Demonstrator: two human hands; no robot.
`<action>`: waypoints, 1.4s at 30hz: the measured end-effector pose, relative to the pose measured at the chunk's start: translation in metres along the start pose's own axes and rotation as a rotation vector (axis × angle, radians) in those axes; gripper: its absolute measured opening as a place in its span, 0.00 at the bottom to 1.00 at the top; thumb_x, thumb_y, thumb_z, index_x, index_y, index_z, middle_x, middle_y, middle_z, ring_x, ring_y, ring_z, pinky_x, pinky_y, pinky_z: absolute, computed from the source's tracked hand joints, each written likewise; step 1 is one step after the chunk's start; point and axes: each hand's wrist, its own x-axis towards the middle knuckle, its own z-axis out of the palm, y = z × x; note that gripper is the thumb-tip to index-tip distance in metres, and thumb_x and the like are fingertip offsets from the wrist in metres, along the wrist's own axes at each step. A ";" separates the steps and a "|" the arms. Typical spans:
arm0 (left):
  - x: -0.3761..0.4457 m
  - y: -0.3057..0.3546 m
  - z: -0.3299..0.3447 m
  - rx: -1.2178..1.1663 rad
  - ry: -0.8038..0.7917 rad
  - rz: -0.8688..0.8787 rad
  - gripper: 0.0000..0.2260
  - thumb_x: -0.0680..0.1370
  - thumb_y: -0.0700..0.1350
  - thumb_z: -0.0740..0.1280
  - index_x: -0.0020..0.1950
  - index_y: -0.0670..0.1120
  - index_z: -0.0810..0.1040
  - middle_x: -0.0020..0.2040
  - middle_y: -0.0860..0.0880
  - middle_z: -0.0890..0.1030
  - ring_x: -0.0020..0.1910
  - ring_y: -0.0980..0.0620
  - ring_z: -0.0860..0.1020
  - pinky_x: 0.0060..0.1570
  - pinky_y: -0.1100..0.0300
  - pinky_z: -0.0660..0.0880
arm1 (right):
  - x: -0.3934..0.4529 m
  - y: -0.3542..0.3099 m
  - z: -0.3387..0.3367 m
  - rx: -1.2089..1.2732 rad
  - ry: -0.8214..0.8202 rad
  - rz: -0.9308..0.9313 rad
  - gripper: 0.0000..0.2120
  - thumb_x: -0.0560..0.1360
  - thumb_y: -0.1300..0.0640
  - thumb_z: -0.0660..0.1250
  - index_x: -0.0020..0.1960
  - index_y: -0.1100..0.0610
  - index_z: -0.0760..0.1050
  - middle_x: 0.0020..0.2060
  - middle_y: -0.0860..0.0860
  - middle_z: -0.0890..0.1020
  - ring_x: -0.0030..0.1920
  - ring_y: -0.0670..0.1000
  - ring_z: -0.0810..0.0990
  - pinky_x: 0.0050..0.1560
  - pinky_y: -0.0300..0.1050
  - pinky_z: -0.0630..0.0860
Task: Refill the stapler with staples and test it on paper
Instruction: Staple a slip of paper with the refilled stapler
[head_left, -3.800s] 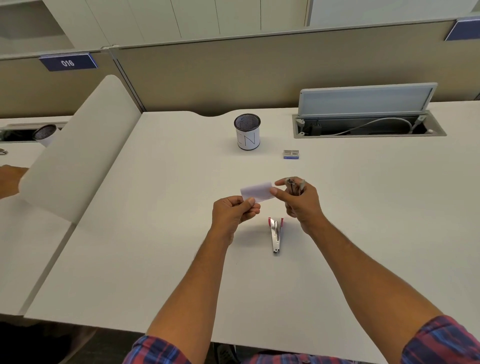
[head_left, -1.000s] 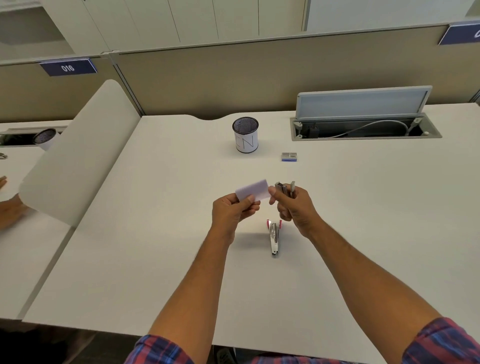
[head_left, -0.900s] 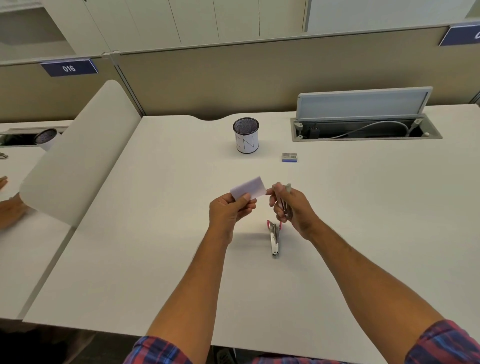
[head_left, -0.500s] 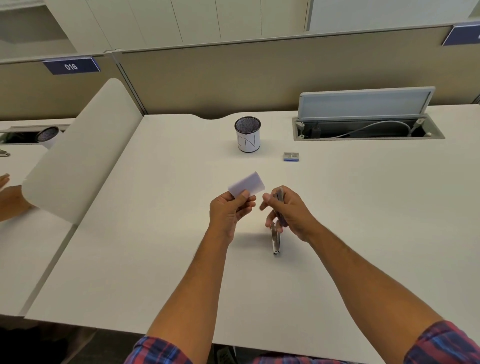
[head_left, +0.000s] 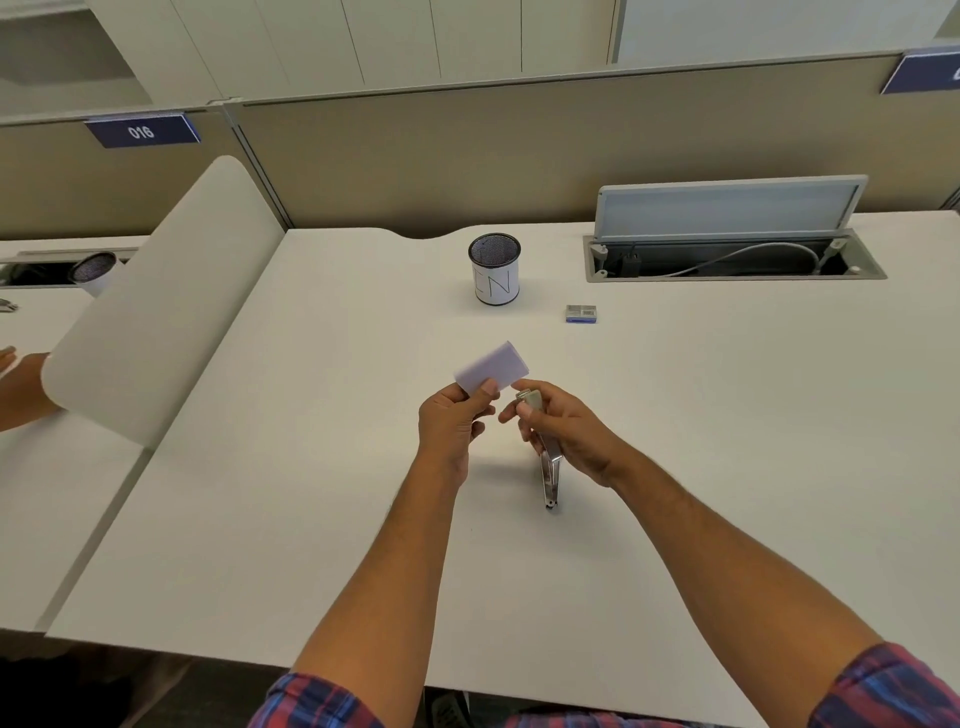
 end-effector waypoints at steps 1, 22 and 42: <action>0.000 0.000 0.000 0.005 -0.005 0.004 0.03 0.75 0.44 0.75 0.47 0.46 0.85 0.39 0.52 0.84 0.37 0.53 0.78 0.44 0.56 0.70 | 0.000 0.000 0.000 -0.032 -0.008 -0.022 0.21 0.81 0.54 0.67 0.72 0.58 0.68 0.54 0.55 0.84 0.43 0.50 0.77 0.41 0.46 0.74; -0.004 0.003 0.005 0.180 0.000 0.170 0.03 0.74 0.41 0.75 0.48 0.45 0.86 0.39 0.48 0.85 0.33 0.53 0.78 0.40 0.62 0.73 | 0.001 0.003 0.002 0.021 0.169 -0.100 0.20 0.67 0.56 0.82 0.56 0.57 0.81 0.41 0.54 0.82 0.38 0.55 0.76 0.38 0.50 0.76; -0.013 -0.003 0.013 0.241 -0.022 0.121 0.08 0.71 0.41 0.79 0.48 0.41 0.87 0.35 0.48 0.85 0.33 0.54 0.82 0.35 0.69 0.75 | 0.001 0.017 0.011 0.169 0.338 -0.099 0.16 0.70 0.51 0.79 0.52 0.61 0.83 0.34 0.59 0.78 0.34 0.57 0.71 0.36 0.49 0.70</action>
